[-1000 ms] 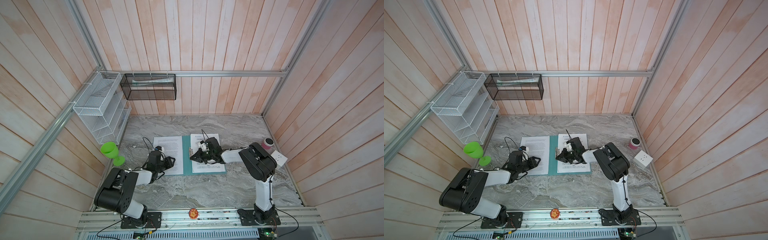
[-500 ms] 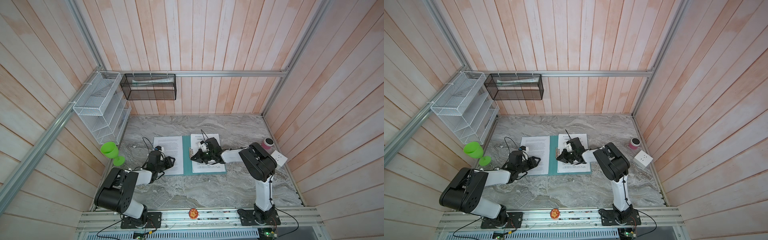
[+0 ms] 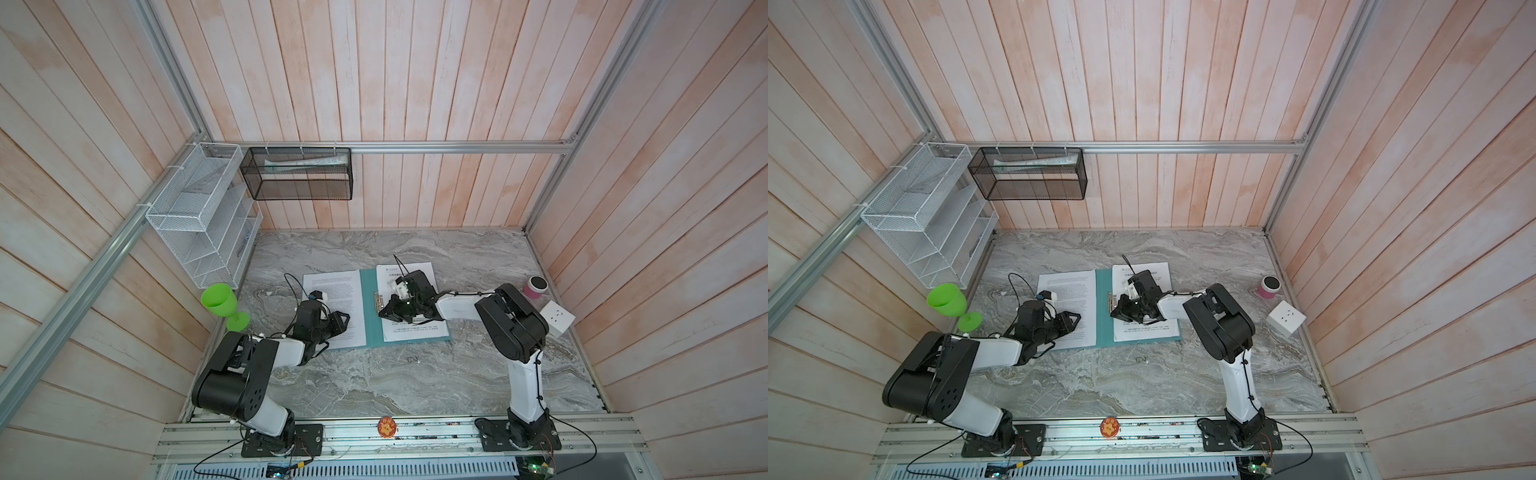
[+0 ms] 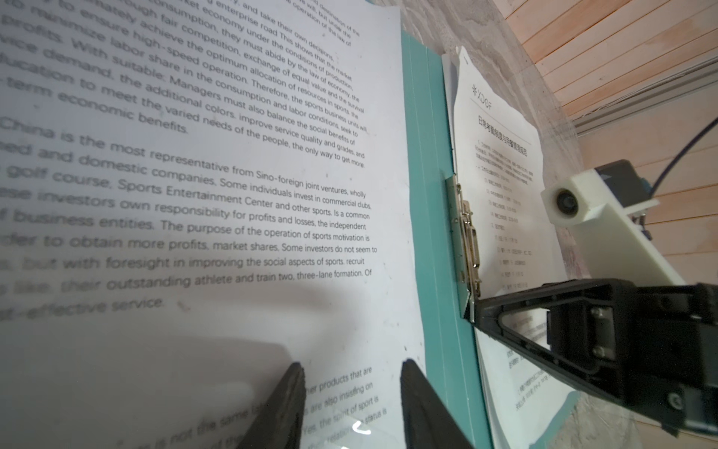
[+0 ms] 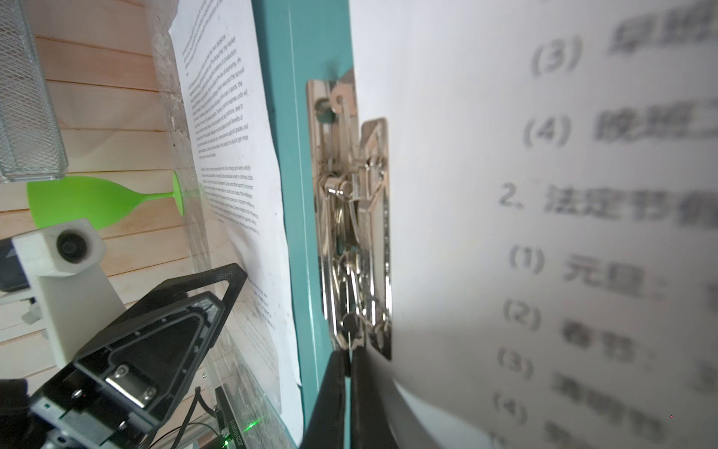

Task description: Put the files into the folder

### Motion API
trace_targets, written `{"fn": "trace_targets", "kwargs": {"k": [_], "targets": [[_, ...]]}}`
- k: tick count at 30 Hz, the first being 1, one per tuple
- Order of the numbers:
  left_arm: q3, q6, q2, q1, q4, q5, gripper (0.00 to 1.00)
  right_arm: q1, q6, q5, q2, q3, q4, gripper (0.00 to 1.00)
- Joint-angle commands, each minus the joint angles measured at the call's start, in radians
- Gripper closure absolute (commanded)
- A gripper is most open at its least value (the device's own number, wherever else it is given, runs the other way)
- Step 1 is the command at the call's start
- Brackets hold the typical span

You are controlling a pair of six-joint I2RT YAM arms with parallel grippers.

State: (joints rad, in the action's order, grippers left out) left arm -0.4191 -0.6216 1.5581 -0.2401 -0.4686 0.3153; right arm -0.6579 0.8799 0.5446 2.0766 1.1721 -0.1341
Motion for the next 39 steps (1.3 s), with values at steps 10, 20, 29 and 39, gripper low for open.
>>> {"fn": "trace_targets", "kwargs": {"k": [10,20,29,39], "targets": [[-0.006,0.001,0.027,0.001,0.078,0.005,0.57,-0.037,-0.078,-0.293,0.094,-0.024,0.292,1.0],[0.0,-0.004,0.036,0.002,0.065,0.016,0.57,-0.063,-0.084,-0.211,0.075,0.014,0.246,1.0],[-0.012,0.006,0.009,0.001,0.093,0.01,0.56,-0.057,-0.063,-0.26,-0.031,-0.02,0.245,1.0],[-0.102,0.072,-0.155,0.0,0.269,-0.037,0.31,-0.002,-0.084,-0.205,-0.159,-0.043,0.169,0.82]]}}
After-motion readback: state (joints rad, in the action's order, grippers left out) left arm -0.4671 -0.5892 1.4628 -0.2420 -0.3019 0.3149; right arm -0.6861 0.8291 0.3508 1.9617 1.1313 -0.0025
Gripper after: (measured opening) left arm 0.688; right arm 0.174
